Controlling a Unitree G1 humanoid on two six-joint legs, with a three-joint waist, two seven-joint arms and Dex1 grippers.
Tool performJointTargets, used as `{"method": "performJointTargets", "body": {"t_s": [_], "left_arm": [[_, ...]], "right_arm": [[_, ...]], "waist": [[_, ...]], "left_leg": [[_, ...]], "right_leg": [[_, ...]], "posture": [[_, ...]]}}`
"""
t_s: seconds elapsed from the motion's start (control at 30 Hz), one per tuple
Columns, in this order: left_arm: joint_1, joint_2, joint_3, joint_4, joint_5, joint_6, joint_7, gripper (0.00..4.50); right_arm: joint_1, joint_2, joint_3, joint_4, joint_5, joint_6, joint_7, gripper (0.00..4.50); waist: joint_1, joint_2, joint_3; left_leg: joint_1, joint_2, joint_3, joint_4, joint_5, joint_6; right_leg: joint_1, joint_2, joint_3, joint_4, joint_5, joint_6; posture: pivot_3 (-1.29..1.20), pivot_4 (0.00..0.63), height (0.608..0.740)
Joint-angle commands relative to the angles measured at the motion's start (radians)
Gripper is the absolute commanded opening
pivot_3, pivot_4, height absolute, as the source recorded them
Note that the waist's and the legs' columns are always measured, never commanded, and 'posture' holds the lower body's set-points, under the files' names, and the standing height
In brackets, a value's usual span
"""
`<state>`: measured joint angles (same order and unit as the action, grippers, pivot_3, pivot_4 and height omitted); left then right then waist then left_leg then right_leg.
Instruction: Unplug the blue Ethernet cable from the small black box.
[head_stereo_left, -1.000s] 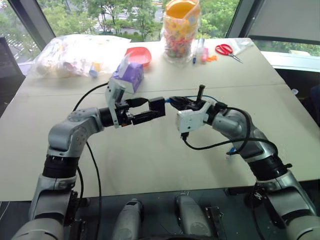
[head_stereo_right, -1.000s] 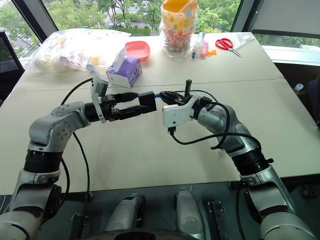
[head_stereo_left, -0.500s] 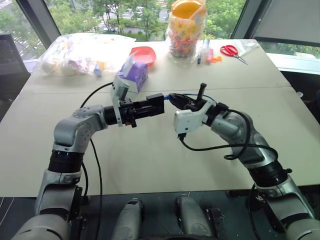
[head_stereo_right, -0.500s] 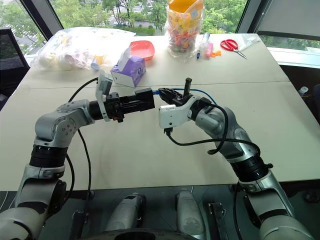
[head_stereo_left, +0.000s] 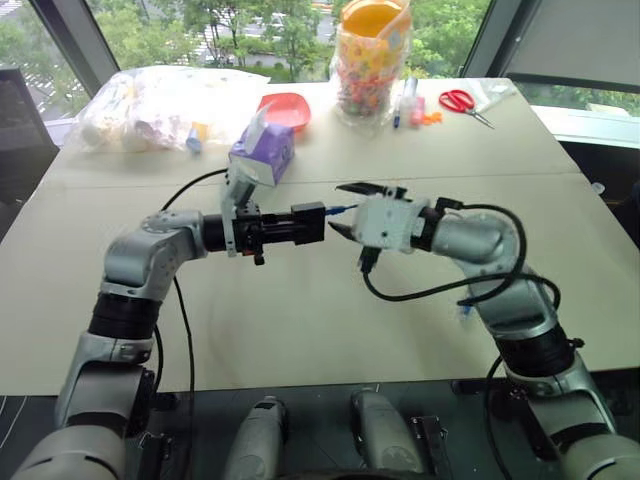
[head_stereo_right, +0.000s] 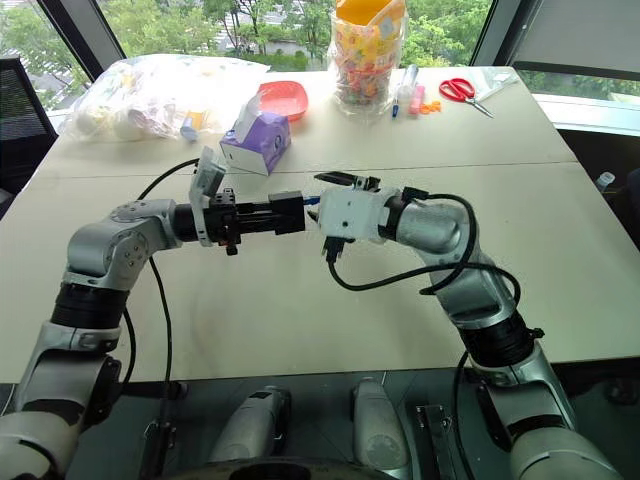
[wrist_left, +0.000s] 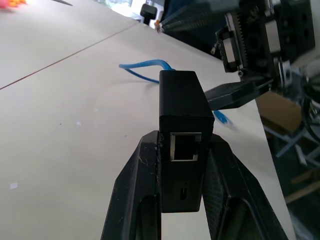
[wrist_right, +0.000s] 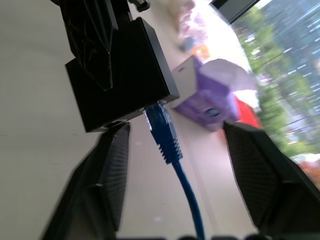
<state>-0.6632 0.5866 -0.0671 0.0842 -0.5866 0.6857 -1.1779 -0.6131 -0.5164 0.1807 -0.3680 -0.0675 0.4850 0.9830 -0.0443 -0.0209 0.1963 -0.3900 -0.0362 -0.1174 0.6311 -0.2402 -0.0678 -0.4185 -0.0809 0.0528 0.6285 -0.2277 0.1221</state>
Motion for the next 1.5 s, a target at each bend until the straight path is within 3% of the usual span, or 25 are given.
{"method": "performJointTargets", "body": {"t_s": [0.03, 0.13, 0.3, 0.5, 0.63, 1.23, 1.33, 1.43, 1.5], "left_arm": [[-0.03, 0.05, 0.005, -0.036, -0.013, -0.031, -0.108, 0.48], [-0.025, 0.081, -0.011, -0.049, 0.009, -0.075, -0.17, 0.48], [-0.009, 0.077, -0.005, -0.069, 0.013, -0.101, -0.17, 0.48], [-0.004, 0.058, -0.012, -0.062, 0.037, -0.14, -0.154, 0.48], [0.002, 0.054, -0.019, -0.055, 0.053, -0.162, -0.157, 0.48], [0.016, 0.075, -0.026, -0.048, 0.084, -0.192, -0.199, 0.48], [0.017, 0.075, -0.025, -0.047, 0.087, -0.193, -0.202, 0.48], [0.02, 0.075, -0.025, -0.049, 0.09, -0.194, -0.205, 0.48], [0.022, 0.075, -0.026, -0.049, 0.091, -0.195, -0.206, 0.48]], "right_arm": [[-0.076, -0.014, -0.07, -0.063, 0.238, 0.293, 0.108, 3.7], [-0.147, -0.02, -0.082, -0.011, 0.375, 0.524, 0.144, 3.7], [-0.2, -0.002, -0.078, 0.045, 0.498, 0.643, 0.129, 3.7], [-0.236, -0.008, -0.049, 0.096, 0.53, 0.629, 0.089, 3.7], [-0.258, -0.012, -0.028, 0.129, 0.542, 0.62, 0.072, 2.34], [-0.282, -0.089, 0.028, 0.144, 0.592, 0.598, 0.102, 2.34], [-0.283, -0.091, 0.032, 0.146, 0.596, 0.594, 0.101, 1.44], [-0.285, -0.091, 0.036, 0.146, 0.6, 0.593, 0.098, 0.04], [-0.287, -0.089, 0.04, 0.148, 0.601, 0.591, 0.097, 0.04]], "waist": [[0.0, 0.0, 0.0], [0.001, 0.0, 0.0], [0.002, 0.0, 0.0], [0.001, 0.0, 0.0], [0.001, 0.0, 0.0], [0.0, 0.0, 0.0], [0.0, 0.0, 0.0], [0.0, 0.0, 0.0], [0.0, 0.0, 0.0]], "left_leg": [[0.0, 0.0, 0.0, 0.0, 0.0, 0.0], [0.0, 0.0, 0.0, 0.0, 0.0, 0.0], [-0.001, 0.0, 0.0, 0.0, 0.0, 0.0], [-0.002, 0.0, 0.0, 0.0, 0.0, 0.0], [-0.002, 0.0, 0.0, 0.0, 0.0, 0.0], [-0.002, 0.0, 0.0, -0.001, 0.0, 0.0], [-0.002, 0.0, 0.0, 0.0, 0.0, 0.0], [-0.002, 0.0, 0.0, -0.001, 0.0, 0.0], [-0.002, 0.0, 0.0, -0.001, 0.0, 0.0]], "right_leg": [[0.0, 0.0, 0.0, 0.0, 0.0, 0.0], [0.0, 0.0, 0.0, 0.0, 0.0, 0.0], [0.0, 0.0, -0.001, 0.0, 0.0, 0.0], [-0.002, 0.0, -0.001, 0.0, 0.0, 0.0], [-0.002, 0.0, -0.001, 0.0, 0.0, 0.0], [-0.003, 0.0, -0.001, 0.0, 0.0, 0.0], [-0.003, 0.0, -0.001, 0.0, 0.0, 0.0], [-0.003, 0.0, -0.001, 0.0, 0.0, 0.0], [-0.003, 0.0, -0.001, 0.0, 0.0, 0.0]], "posture": [[0.0, 0.15, 0.74], [0.0, 0.15, 0.74], [0.0, 0.15, 0.74], [0.0, 0.15, 0.74], [0.0, 0.15, 0.74], [0.0, 0.15, 0.74], [0.0, 0.15, 0.74], [0.0, 0.15, 0.74], [0.0, 0.15, 0.74]]}}
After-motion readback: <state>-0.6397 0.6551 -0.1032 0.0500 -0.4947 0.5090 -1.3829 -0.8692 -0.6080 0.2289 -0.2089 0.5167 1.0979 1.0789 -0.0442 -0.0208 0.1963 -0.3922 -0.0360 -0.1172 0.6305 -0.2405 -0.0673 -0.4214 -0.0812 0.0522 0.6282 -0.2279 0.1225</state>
